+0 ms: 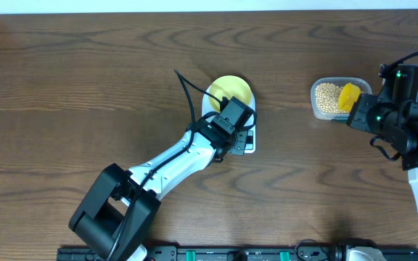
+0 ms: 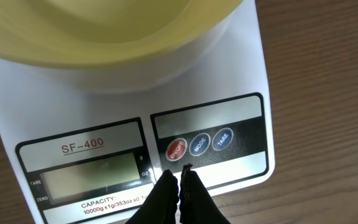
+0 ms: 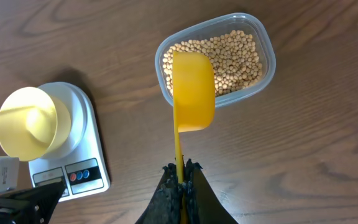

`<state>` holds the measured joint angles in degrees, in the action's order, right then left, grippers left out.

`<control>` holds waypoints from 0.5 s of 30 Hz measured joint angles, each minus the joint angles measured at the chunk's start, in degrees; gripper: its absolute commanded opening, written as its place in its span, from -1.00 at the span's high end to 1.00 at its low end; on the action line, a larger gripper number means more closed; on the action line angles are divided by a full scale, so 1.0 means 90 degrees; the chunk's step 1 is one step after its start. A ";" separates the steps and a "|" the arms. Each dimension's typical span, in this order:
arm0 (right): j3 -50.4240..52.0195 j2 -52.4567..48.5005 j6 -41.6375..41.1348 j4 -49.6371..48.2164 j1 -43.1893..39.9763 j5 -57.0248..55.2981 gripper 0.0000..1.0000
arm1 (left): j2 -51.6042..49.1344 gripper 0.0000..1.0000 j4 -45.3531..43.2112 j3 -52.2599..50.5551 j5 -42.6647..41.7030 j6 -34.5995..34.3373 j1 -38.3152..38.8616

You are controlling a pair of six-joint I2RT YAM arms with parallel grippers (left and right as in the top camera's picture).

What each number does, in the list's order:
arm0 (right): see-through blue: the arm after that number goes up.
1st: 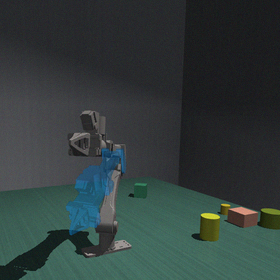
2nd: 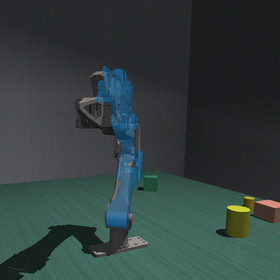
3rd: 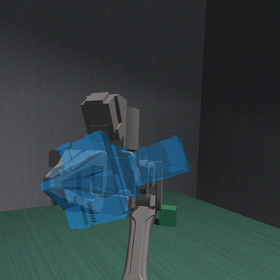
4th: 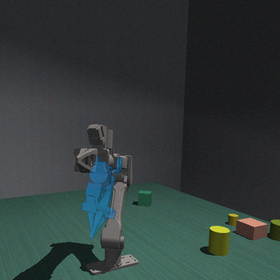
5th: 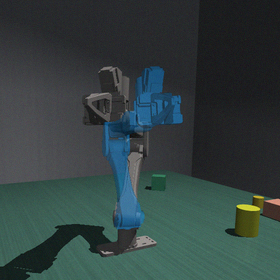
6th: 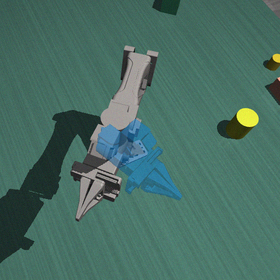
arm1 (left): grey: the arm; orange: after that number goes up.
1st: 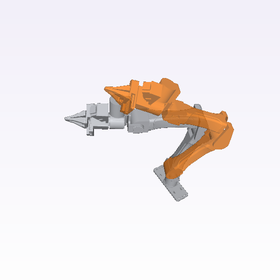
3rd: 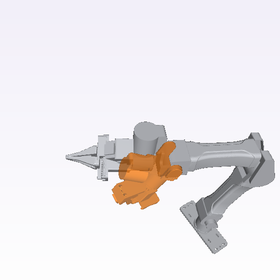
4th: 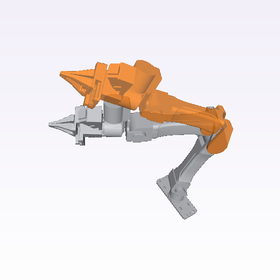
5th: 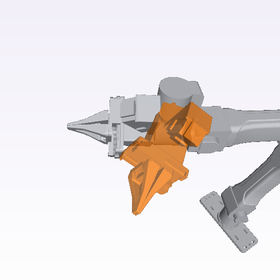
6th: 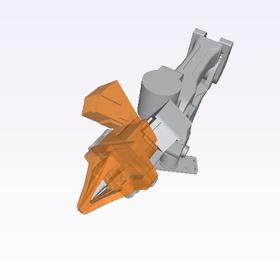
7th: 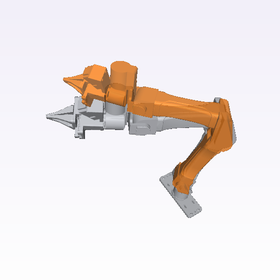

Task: Scoop item into bowl and weigh 50g on scale

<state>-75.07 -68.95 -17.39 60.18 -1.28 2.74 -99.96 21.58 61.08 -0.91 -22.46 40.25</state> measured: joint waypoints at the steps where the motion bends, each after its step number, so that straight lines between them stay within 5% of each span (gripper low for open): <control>1: 0.0000 0.0000 0.0000 0.0000 0.0000 0.0002 0.97 | 0.0000 0.85 0.0000 0.0000 0.0002 0.0002 0.0000; 15: 0.0000 0.0000 -0.0002 0.0002 0.0000 0.0002 0.97 | -0.0017 0.85 -0.0192 0.0000 0.0002 0.0024 0.0000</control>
<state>-75.07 -68.95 -17.41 60.20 -1.28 2.76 -100.12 19.86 61.08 -0.89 -22.24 40.25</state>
